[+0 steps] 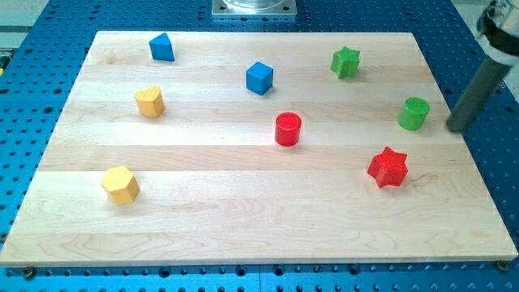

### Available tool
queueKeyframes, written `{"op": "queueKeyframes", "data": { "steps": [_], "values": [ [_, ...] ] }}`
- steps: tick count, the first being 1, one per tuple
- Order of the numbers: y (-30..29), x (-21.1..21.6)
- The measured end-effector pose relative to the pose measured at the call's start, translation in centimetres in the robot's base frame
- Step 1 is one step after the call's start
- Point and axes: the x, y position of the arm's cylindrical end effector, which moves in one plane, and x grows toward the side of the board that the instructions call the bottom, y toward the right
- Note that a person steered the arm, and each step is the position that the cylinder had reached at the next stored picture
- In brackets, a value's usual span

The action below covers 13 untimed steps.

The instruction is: Move the red blocks closely to each other

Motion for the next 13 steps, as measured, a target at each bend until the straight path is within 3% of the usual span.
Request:
{"op": "queueKeyframes", "data": {
  "steps": [1, 3, 5, 6, 7, 8, 9, 10, 11, 12, 13],
  "values": [
    [-7.5, 0.9],
    [-12.4, 2.4],
    [-3.0, 4.2],
    [-3.7, 12.1],
    [-4.2, 11.5],
    [-7.8, 10.3],
    [-13.2, 13.2],
    [-17.4, 13.2],
    [-16.7, 13.6],
    [-26.8, 14.4],
    [-34.5, 9.3]
  ]
}}
